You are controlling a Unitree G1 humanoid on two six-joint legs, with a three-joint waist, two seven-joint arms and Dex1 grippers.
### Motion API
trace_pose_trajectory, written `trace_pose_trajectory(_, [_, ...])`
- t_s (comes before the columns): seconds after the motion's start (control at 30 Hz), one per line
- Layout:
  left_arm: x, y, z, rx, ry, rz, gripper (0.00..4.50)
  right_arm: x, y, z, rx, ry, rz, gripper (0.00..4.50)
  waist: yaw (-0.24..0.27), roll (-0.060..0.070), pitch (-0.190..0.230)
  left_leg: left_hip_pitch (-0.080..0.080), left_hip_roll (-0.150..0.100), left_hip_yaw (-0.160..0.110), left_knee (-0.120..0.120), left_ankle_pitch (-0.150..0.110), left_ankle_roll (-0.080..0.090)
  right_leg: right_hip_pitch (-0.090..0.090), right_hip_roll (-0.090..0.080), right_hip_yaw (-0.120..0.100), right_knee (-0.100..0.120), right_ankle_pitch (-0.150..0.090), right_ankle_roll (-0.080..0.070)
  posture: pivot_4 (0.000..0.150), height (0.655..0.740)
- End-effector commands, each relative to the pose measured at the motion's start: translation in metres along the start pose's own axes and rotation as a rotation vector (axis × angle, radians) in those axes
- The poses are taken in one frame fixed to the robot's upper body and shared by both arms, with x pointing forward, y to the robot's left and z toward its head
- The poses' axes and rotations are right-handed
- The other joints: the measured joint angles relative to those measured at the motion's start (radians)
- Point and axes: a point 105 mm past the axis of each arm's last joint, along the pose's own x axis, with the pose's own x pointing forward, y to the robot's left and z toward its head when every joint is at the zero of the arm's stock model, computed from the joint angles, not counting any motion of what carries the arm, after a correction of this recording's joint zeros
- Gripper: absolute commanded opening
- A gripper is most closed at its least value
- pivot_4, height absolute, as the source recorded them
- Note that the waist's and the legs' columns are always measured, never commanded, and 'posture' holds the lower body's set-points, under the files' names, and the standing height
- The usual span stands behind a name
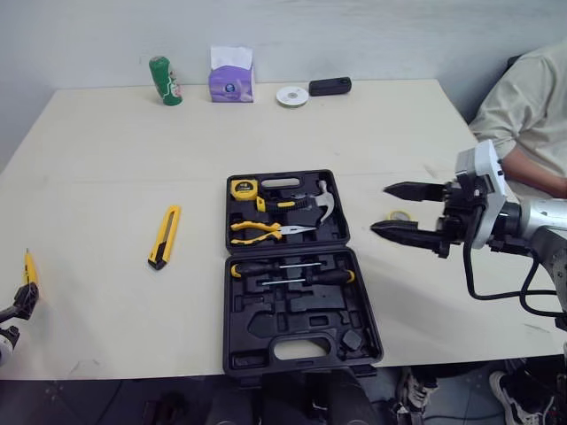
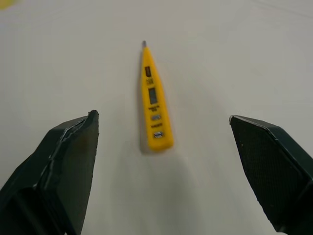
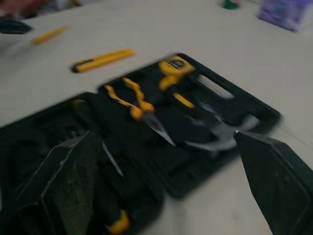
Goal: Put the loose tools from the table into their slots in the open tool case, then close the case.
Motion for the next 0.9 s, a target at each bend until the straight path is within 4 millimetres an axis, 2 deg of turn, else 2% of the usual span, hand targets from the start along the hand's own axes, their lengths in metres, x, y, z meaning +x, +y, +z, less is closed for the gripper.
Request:
trace_pose_trajectory(0.03, [0.005, 0.001, 0.009, -0.021, -0.005, 0.025, 4.5, 0.014, 0.026, 0.017, -0.056, -0.025, 0.17, 4.46, 0.003, -0.001, 0.0, 0.0, -0.001, 0.0, 0.0, 0.0, 0.001, 0.0, -0.001, 0.0, 0.0, 0.0, 0.0, 0.15, 0.7278])
trace_pose_trajectory(0.17, [0.023, 0.001, 0.0, -0.032, 0.081, 0.026, 4.5, 0.033, 0.032, 0.033, -0.119, -0.076, 0.267, 4.46, 0.001, -0.003, 0.0, -0.001, -0.001, 0.0, 0.001, -0.001, 0.001, 0.0, -0.001, 0.0, -0.001, 0.001, 0.001, 0.15, 0.7278])
trace_pose_trajectory(0.33, [0.044, -0.003, -0.009, -0.052, 0.194, 0.041, 4.5, 0.051, 0.038, 0.04, -0.181, -0.099, 0.355, 4.46, -0.001, -0.003, 0.0, -0.001, -0.001, 0.0, 0.001, 0.0, 0.0, 0.0, -0.001, -0.001, 0.0, 0.001, 0.001, 0.15, 0.7278])
trace_pose_trajectory(0.4, [0.046, -0.002, -0.011, -0.059, 0.24, 0.063, 4.5, 0.053, 0.038, 0.04, -0.191, -0.102, 0.367, 4.46, -0.001, -0.003, 0.0, -0.001, -0.001, 0.0, 0.001, 0.0, 0.0, 0.0, -0.001, -0.001, 0.001, 0.001, 0.001, 0.15, 0.7278])
trace_pose_trajectory(0.53, [0.047, -0.017, -0.01, -0.067, 0.309, -0.003, 4.5, 0.052, 0.038, 0.041, -0.195, -0.109, 0.374, 4.46, -0.002, -0.003, 0.0, -0.001, -0.001, 0.0, 0.001, 0.0, 0.0, 0.0, -0.001, -0.001, 0.001, 0.001, 0.001, 0.15, 0.7278])
trace_pose_trajectory(0.67, [0.049, -0.01, -0.006, -0.083, 0.34, 0.052, 4.5, 0.051, 0.039, 0.039, -0.199, -0.106, 0.376, 4.46, -0.001, -0.003, 0.0, -0.001, -0.001, 0.0, 0.001, 0.001, -0.001, 0.0, -0.001, -0.001, 0.002, 0.001, 0.001, 0.15, 0.7278])
trace_pose_trajectory(0.9, [0.057, -0.017, -0.009, -0.072, 0.406, 0.029, 4.5, 0.051, 0.041, 0.038, -0.202, -0.111, 0.38, 4.46, -0.001, -0.002, 0.0, 0.001, -0.001, 0.0, 0.001, 0.002, -0.003, 0.0, -0.001, -0.001, 0.003, 0.0, 0.001, 0.15, 0.7278])
